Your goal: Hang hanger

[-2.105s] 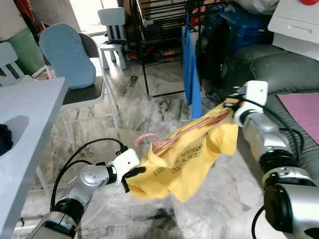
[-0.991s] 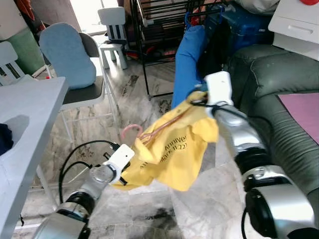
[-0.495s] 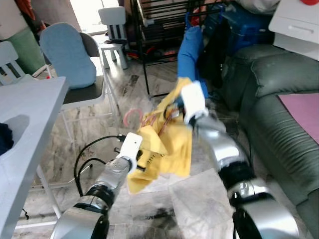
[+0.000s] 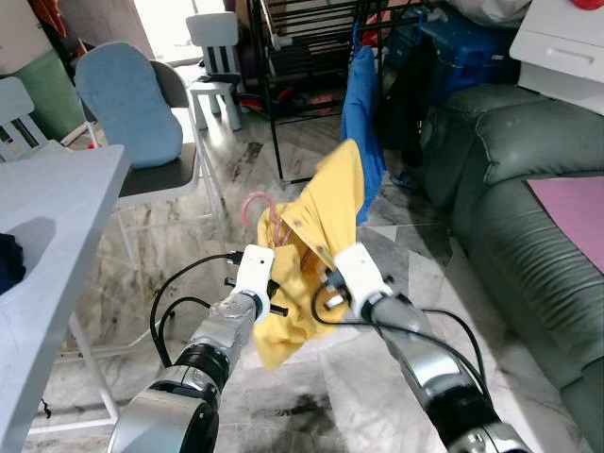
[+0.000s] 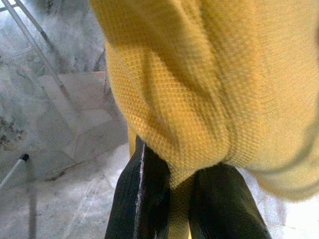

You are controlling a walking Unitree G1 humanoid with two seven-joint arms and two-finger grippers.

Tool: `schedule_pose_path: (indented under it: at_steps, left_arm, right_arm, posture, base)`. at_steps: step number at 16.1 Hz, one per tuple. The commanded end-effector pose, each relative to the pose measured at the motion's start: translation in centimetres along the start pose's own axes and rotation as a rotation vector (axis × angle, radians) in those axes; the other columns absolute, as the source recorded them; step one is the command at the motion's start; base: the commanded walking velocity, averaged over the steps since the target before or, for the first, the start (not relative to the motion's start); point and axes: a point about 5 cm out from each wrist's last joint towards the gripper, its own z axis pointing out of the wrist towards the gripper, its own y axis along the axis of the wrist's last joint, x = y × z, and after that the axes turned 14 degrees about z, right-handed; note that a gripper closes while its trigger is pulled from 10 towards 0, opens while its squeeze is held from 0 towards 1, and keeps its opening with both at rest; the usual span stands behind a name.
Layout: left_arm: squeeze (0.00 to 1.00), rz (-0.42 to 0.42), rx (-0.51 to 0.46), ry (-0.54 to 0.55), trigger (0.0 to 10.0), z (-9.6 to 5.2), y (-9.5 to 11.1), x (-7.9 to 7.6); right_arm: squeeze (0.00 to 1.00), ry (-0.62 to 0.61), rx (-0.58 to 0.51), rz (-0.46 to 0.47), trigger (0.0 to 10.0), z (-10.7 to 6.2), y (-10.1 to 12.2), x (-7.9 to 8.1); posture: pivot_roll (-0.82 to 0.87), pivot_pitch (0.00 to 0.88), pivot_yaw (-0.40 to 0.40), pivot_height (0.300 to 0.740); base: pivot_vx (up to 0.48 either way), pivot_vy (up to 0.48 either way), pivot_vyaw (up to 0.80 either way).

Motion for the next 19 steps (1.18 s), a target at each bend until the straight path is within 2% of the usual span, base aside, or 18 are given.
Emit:
schedule_pose_path:
  at_steps: [1, 2, 6, 7, 8, 9, 10, 11, 14, 15, 17, 19]
  left_arm:
    - [0.00, -0.022, -0.061, 0.055, 10.0, -0.2, 1.2, 1.6]
    - [0.00, -0.020, -0.056, 0.061, 10.0, -0.2, 0.8, 1.8]
    - [0.00, -0.040, -0.037, 0.103, 10.0, -0.6, 0.0, 2.6]
    - [0.00, -0.038, -0.020, 0.111, 10.0, -0.7, -0.5, 3.0]
    - [0.00, -0.010, -0.012, 0.120, 10.0, -0.8, -0.7, 3.2]
    - [0.00, 0.012, -0.012, 0.122, 10.0, -0.8, -0.7, 3.3]
    - [0.00, 0.075, -0.027, 0.100, 10.0, -0.9, -0.7, 3.5]
    - [0.00, 0.087, -0.038, 0.080, 10.0, -1.0, -0.7, 3.5]
    - [0.00, 0.357, -0.079, -0.075, 10.0, -1.5, -0.7, 4.0]
    - [0.00, 0.403, -0.074, -0.098, 10.0, -1.7, -1.0, 4.3]
    - [0.00, 0.548, -0.053, -0.157, 10.0, -2.2, -1.6, 5.2]
    - [0.00, 0.612, -0.041, -0.196, 10.0, -2.5, -2.1, 5.7]
  right_arm:
    - [0.34, -0.032, 0.019, -0.001, 10.0, -0.4, -0.8, -0.1]
    - [1.00, -0.061, 0.017, 0.026, 10.0, -0.6, -1.0, -0.5]
    - [1.00, -0.178, -0.008, 0.033, 10.0, -1.5, -1.3, -2.4]
    - [1.00, -0.236, -0.030, -0.021, 10.0, -1.9, -1.3, -3.4]
    - [1.00, -0.232, -0.040, -0.110, 10.0, -2.1, -1.1, -3.6]
    - [1.00, -0.214, -0.045, -0.157, 10.0, -2.1, -1.0, -3.5]
    - [1.00, -0.123, -0.065, -0.213, 10.0, -2.2, -0.6, -2.8]
    - [1.00, -0.084, -0.066, -0.226, 10.0, -2.3, -0.5, -2.6]
    - [1.00, 0.176, -0.063, -0.321, 10.0, -3.9, -0.3, -1.9]
    - [1.00, 0.209, -0.059, -0.351, 10.0, -4.2, -0.2, -2.0]
    - [1.00, 0.268, -0.047, -0.429, 10.0, -5.0, 0.5, -2.9]
    - [1.00, 0.289, -0.042, -0.459, 10.0, -5.3, 1.6, -4.0]
  posture:
    - [-0.24, 0.000, 0.113, 0.740]
    - [-0.24, 0.000, 0.113, 0.740]
    - [-0.24, 0.000, 0.106, 0.740]
    - [-0.24, 0.000, 0.103, 0.740]
    - [-0.24, 0.000, 0.104, 0.740]
    - [-0.24, 0.000, 0.105, 0.740]
    - [-0.25, 0.000, 0.108, 0.740]
    - [-0.25, 0.000, 0.107, 0.740]
    - [-0.25, 0.000, 0.106, 0.740]
    - [-0.25, 0.000, 0.106, 0.740]
    - [-0.25, 0.000, 0.110, 0.740]
    - [-0.25, 0.000, 0.116, 0.740]
  base:
    - [0.000, 0.000, 0.00]
    - [0.000, 0.000, 0.00]
    - [0.000, 0.000, 0.00]
    - [0.000, 0.000, 0.00]
    - [0.000, 0.000, 0.00]
    - [0.000, 0.000, 0.00]
    - [0.000, 0.000, 0.00]
    - [0.000, 0.000, 0.00]
    - [0.000, 0.000, 0.00]
    - [0.000, 0.000, 0.00]
    - [0.000, 0.000, 0.00]
    - [0.000, 0.000, 0.00]
